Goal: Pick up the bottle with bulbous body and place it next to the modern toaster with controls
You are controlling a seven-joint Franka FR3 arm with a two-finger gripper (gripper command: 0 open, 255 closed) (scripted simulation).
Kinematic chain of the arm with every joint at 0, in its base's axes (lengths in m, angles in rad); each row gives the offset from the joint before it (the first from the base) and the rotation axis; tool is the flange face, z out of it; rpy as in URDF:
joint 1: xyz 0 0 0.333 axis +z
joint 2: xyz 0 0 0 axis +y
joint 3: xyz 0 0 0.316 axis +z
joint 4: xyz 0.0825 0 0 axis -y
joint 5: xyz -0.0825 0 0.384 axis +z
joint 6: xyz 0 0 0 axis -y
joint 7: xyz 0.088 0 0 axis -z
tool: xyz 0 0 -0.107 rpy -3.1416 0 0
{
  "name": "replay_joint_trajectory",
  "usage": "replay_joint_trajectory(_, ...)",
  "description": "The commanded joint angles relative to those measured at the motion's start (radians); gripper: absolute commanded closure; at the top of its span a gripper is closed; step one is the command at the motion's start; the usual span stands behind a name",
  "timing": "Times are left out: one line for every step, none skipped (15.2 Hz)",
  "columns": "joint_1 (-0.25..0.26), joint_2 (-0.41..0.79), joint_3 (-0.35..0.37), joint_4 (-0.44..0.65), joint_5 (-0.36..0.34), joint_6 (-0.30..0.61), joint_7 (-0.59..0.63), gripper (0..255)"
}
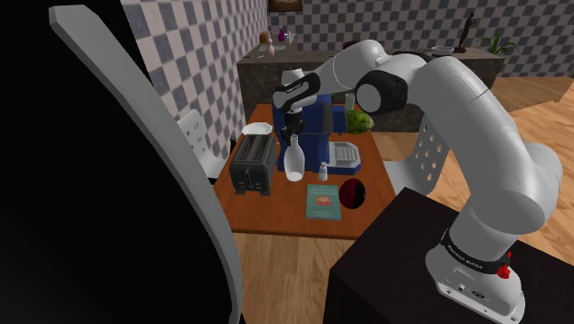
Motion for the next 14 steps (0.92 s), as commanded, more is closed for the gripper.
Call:
replay_joint_trajectory(-0.009,0.046,0.002,0.019,0.001,-0.037,0.003,255)
replay_joint_trajectory(-0.009,0.046,0.003,0.019,0.000,-0.037,0.003,255)
replay_joint_trajectory(-0.010,0.045,0.004,0.019,0.000,-0.037,0.003,255)
replay_joint_trajectory(-0.010,0.045,0.004,0.019,-0.001,-0.036,0.004,255)
replay_joint_trajectory(-0.010,0.045,0.005,0.019,-0.001,-0.036,0.004,255)
replay_joint_trajectory(-0.005,0.021,0.004,-0.026,-0.002,-0.016,0.002,0)
replay_joint_trajectory(-0.010,0.044,0.005,0.004,0.000,-0.023,0.002,0)
replay_joint_trajectory(-0.009,0.050,0.006,0.018,-0.001,-0.031,0.005,0)
replay_joint_trajectory(-0.009,0.024,0.004,-0.031,0.000,-0.008,-0.003,0)
replay_joint_trajectory(-0.009,0.031,0.005,-0.030,0.001,-0.002,-0.002,0)
replay_joint_trajectory(-0.013,0.045,0.008,0.019,-0.004,-0.036,0.005,0)
replay_joint_trajectory(-0.013,0.027,0.007,0.022,-0.008,-0.057,0.007,0)
replay_joint_trajectory(-0.013,0.011,0.006,0.028,-0.011,-0.079,0.009,0)
replay_joint_trajectory(-0.013,-0.005,0.004,0.036,-0.013,-0.102,0.010,0)
